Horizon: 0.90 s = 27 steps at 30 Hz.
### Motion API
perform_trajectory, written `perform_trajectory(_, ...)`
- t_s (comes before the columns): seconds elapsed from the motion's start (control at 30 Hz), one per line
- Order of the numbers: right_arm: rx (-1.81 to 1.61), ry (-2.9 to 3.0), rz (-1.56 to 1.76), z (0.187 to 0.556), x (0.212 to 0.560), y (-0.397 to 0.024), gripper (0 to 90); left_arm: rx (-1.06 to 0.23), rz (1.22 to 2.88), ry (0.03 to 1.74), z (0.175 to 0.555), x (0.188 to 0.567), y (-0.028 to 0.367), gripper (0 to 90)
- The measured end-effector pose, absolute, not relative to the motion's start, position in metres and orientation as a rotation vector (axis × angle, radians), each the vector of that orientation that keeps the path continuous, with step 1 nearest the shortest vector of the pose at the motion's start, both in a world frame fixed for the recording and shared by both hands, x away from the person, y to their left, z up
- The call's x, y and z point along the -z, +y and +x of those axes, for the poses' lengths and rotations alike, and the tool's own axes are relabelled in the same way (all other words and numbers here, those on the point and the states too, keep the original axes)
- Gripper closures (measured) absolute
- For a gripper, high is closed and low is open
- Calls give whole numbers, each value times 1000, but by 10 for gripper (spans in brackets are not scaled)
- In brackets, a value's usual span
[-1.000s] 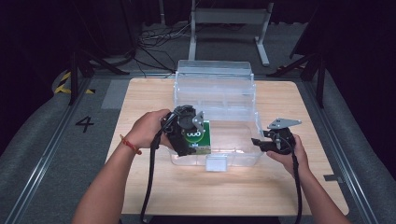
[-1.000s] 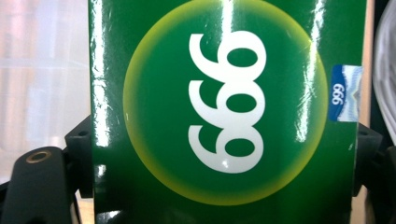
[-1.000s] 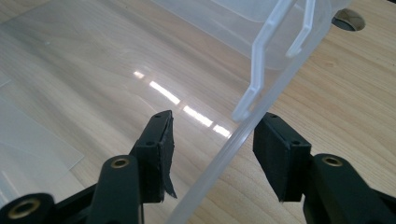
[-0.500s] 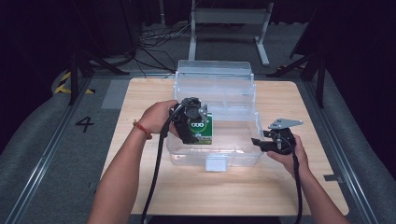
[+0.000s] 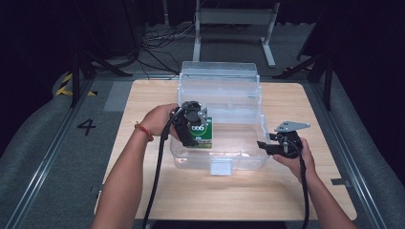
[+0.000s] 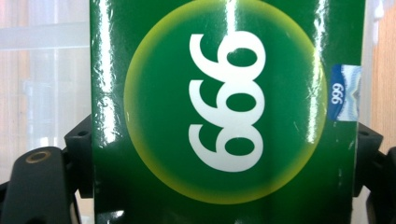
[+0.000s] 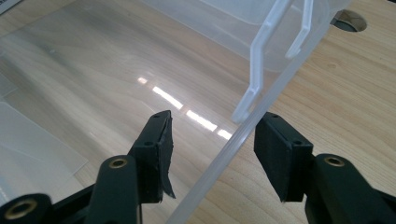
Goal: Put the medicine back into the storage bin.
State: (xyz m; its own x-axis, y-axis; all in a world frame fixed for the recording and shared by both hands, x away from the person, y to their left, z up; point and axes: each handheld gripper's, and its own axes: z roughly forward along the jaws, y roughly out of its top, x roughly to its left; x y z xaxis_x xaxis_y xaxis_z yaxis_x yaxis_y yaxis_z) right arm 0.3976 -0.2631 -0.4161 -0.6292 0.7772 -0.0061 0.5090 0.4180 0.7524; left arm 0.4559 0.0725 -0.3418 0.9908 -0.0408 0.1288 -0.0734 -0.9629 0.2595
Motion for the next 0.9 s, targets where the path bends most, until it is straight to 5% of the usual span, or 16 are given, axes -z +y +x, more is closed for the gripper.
perform_trajectory(0.9, -1050, 2333, 1083, 397, 417, -263, 451, -74, 2858, -5, 451, 373, 86, 147)
